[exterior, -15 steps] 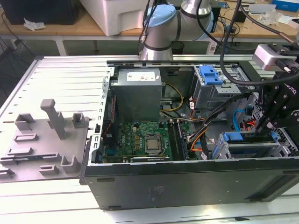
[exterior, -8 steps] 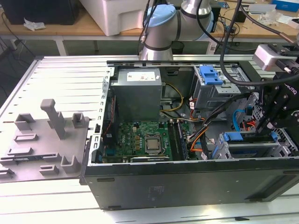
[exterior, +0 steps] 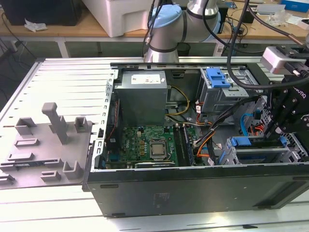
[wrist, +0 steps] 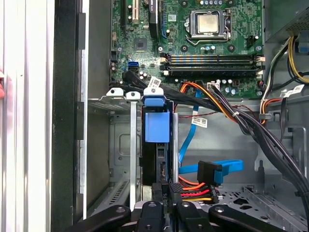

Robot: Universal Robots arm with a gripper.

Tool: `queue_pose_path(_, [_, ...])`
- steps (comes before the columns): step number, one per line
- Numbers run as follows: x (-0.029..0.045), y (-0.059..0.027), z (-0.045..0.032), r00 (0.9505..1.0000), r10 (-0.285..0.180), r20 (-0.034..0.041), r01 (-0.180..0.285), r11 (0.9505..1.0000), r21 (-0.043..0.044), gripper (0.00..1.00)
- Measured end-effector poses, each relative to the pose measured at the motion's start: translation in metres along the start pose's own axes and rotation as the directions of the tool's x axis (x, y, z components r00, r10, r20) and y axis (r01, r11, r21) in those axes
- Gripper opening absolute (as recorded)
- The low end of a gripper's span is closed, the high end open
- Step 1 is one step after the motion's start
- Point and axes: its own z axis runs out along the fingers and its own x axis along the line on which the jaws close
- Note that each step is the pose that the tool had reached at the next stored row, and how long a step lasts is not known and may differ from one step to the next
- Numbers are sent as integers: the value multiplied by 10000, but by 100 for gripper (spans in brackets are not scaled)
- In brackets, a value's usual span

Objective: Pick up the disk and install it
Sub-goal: 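Insert the first disk wire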

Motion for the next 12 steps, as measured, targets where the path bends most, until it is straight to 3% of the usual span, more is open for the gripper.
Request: queue_pose_path(12, [-1, -2, 12, 10000, 0, 1, 0, 10000, 0, 17])
